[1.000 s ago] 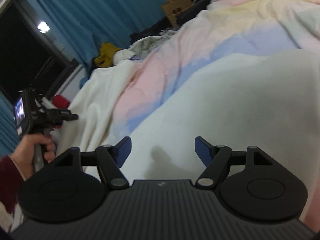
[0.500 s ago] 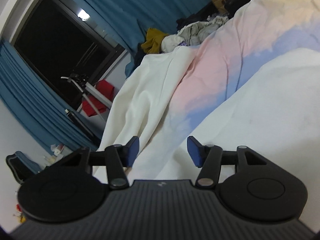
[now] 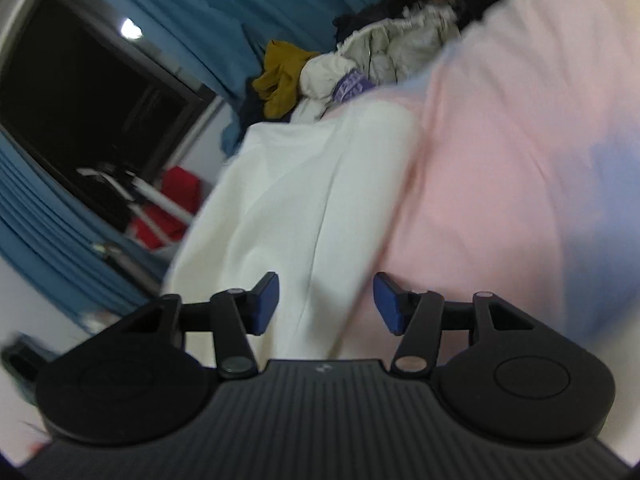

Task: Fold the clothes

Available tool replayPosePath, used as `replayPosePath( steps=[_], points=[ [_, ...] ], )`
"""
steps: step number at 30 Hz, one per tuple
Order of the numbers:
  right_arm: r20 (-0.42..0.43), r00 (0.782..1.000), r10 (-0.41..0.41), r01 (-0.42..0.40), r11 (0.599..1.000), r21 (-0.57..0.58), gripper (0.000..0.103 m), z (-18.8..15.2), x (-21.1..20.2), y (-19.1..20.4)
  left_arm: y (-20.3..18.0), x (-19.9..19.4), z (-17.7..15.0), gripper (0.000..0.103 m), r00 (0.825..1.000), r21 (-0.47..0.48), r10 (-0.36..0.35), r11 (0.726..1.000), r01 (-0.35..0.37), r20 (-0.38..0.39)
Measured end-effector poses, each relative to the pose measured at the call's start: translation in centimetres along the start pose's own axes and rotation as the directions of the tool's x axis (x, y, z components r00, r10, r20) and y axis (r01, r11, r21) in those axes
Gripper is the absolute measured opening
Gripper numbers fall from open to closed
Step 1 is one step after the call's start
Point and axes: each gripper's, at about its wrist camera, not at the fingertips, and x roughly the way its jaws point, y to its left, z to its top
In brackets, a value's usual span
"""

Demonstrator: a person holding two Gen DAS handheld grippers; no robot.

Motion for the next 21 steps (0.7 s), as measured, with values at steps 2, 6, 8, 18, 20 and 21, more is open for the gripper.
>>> replayPosePath(
  steps=[2,6,8,18,20,21],
  points=[
    [0.012,0.998,-0.058,0.058,0.996,-0.062,0.016,0.7,1.2,1.1,0.4,0.9,0.3,0.058,1.000,-0.005,-0.003,1.000,0.003,0.005],
    [0.089,0.996,-0.025,0.037,0.991,-0.132,0.009,2.0,-1.0,4.0,2.0,2.0,1.0,0.059,0.999,-0.080,-0.045,0.996,0.045,-0.001],
    [0.139,0.990,0.015,0.008,0.986,-0.164,0.009,3.3,-3.6,6.2,2.4,1.9,1.5,0.059,0.998,-0.111,-0.063,0.992,0.062,0.002],
    [0.161,0.961,-0.226,0.251,0.956,-0.154,0.009,5.8,-10.0,2.1,2.3,-0.9,2.1,0.060,0.994,-0.063,-0.105,0.992,0.107,0.033],
    [0.006,0.933,-0.361,0.358,0.925,-0.129,0.009,3.9,-8.5,-2.4,2.1,-1.4,2.2,0.062,0.993,-0.037,-0.109,0.993,0.110,0.035],
    [-0.067,0.913,-0.401,0.393,0.913,-0.106,0.009,3.1,-8.1,-4.4,2.1,-1.6,2.2,0.063,0.993,-0.023,-0.111,0.993,0.112,0.035]
  ],
)
